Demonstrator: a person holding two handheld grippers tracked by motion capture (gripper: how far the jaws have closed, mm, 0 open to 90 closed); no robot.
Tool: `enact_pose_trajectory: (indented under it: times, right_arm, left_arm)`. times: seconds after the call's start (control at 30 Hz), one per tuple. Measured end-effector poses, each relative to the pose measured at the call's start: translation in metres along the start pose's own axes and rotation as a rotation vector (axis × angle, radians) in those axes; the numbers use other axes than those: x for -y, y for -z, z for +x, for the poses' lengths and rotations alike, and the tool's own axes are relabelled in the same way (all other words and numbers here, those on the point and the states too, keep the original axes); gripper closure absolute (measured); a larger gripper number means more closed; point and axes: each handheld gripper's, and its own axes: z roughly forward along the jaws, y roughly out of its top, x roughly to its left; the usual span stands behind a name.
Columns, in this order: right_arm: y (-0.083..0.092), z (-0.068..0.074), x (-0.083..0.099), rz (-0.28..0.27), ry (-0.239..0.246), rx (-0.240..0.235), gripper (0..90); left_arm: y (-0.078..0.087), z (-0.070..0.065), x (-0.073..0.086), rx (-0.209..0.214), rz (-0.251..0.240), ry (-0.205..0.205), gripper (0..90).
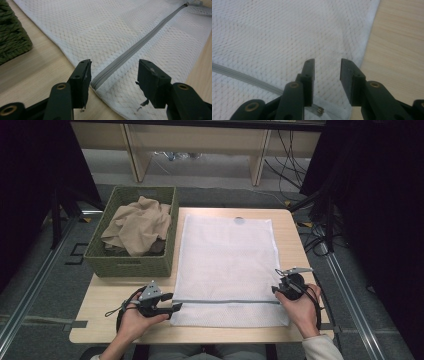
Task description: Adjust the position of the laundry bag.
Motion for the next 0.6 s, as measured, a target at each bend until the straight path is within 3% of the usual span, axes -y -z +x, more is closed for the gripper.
enact_pose_trajectory:
  times: [0.07, 0.1, 0.13, 0.17, 0.2, 0.23, 0.3, 0.33, 0.4, 0.47, 0.5, 0.53, 0.57, 0.6]
  right_arm:
    - [0.002, -0.003, -0.001, 0.012, 0.010, -0.019, 66.2]
    - [0.002, -0.003, -0.001, 0.003, -0.001, 0.000, 66.4]
    - [0.003, -0.007, -0.001, 0.029, 0.031, -0.017, 66.4]
    - [0.002, -0.004, -0.001, 0.007, -0.015, 0.002, 66.4]
    - [0.002, -0.006, -0.001, 0.016, -0.002, -0.002, 66.5]
    - [0.001, -0.005, -0.001, 0.011, -0.019, 0.003, 66.5]
    - [0.000, -0.006, -0.002, 0.020, -0.025, -0.002, 66.7]
    - [0.001, -0.008, -0.002, 0.030, -0.010, 0.008, 66.8]
    - [-0.001, -0.009, -0.005, 0.037, -0.028, 0.011, 67.1]
    - [-0.002, -0.014, -0.008, 0.047, -0.021, 0.012, 67.4]
    - [-0.002, -0.016, -0.011, 0.067, -0.025, 0.005, 67.3]
    - [-0.003, -0.016, -0.012, 0.059, -0.039, 0.021, 67.3]
    - [-0.004, -0.016, -0.013, 0.063, -0.058, 0.026, 67.2]
    - [-0.004, -0.019, -0.013, 0.064, -0.049, 0.034, 67.1]
  left_arm:
    - [0.000, 0.000, -0.001, -0.011, 0.018, -0.007, 44.3]
    - [-0.002, -0.001, -0.002, 0.005, 0.010, 0.013, 44.3]
    - [-0.003, -0.002, -0.002, -0.010, 0.011, 0.015, 44.2]
    - [-0.003, -0.003, -0.002, -0.008, 0.009, 0.026, 44.1]
    - [-0.003, -0.004, -0.002, -0.005, 0.013, 0.035, 44.1]
    - [-0.003, -0.004, -0.002, -0.005, 0.013, 0.035, 44.0]
    - [-0.003, -0.005, -0.003, -0.004, 0.038, 0.018, 43.8]
    - [-0.003, -0.004, -0.004, 0.004, 0.057, -0.015, 43.6]
    - [-0.003, -0.005, -0.003, 0.008, 0.057, -0.018, 43.6]
    - [-0.004, -0.005, -0.004, 0.022, 0.110, -0.044, 43.4]
    - [-0.004, -0.005, -0.004, 0.029, 0.121, -0.062, 43.3]
    - [-0.006, -0.007, -0.004, 0.017, 0.112, -0.043, 43.0]
    - [-0.006, -0.006, -0.004, 0.028, 0.124, -0.072, 42.9]
    - [-0.007, -0.006, -0.004, 0.027, 0.135, -0.073, 42.9]
